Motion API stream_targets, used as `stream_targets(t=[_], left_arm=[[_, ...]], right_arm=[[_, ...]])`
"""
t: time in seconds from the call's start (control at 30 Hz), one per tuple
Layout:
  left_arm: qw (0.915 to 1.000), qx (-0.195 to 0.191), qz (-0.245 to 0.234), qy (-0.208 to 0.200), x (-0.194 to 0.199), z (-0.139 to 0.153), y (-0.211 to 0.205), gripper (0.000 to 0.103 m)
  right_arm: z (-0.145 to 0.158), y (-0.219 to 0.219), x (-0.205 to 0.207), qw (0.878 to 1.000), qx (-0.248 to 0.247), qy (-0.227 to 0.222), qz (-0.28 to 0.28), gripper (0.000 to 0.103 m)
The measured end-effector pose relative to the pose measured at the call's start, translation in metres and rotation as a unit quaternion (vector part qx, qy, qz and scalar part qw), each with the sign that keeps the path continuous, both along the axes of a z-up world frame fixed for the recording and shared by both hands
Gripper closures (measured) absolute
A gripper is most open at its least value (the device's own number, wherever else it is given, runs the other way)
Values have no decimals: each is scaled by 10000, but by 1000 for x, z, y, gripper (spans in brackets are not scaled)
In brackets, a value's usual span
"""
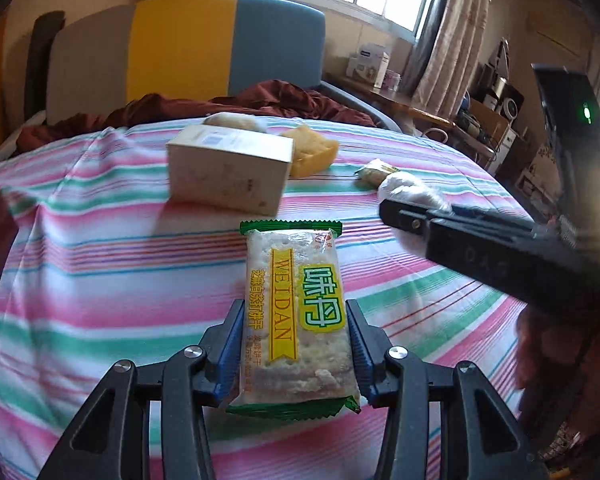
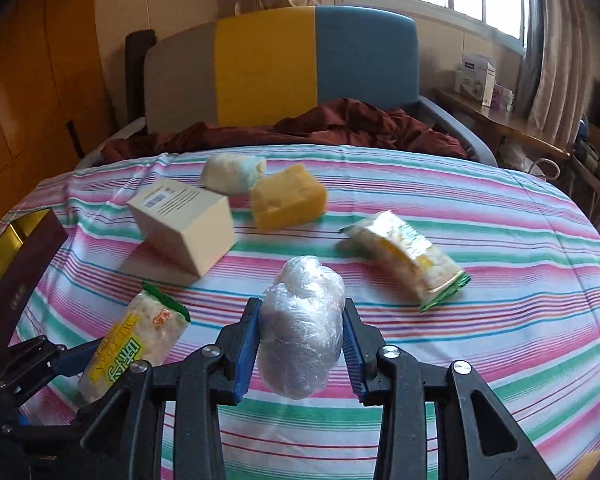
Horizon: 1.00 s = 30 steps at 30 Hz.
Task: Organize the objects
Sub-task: 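Carry the cracker packet with the left tool and the ball with the right toward the tray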
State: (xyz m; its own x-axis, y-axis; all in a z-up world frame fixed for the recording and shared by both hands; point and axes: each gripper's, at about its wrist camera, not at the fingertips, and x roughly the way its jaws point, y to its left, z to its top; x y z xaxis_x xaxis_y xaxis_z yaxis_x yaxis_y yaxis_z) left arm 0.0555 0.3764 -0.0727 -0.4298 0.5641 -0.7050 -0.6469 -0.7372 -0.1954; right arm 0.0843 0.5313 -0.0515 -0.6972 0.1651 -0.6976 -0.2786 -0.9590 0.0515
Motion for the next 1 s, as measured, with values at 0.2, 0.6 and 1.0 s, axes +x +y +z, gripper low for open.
stream_targets(t=[0.2,0.6,1.0], left_arm=[[9996,-23,-127,249,9,8,-25,55],[9992,280,9,299,-3,39,-85,55],[9952,426,875,118,-47,54,-177,55]], right_arm=[[-15,-35,13,9973,-407,603,-130,64],[-20,-51,7,9988,-181,442,-112,64],[-24,-109,-8,9945,690,-28,782,64]])
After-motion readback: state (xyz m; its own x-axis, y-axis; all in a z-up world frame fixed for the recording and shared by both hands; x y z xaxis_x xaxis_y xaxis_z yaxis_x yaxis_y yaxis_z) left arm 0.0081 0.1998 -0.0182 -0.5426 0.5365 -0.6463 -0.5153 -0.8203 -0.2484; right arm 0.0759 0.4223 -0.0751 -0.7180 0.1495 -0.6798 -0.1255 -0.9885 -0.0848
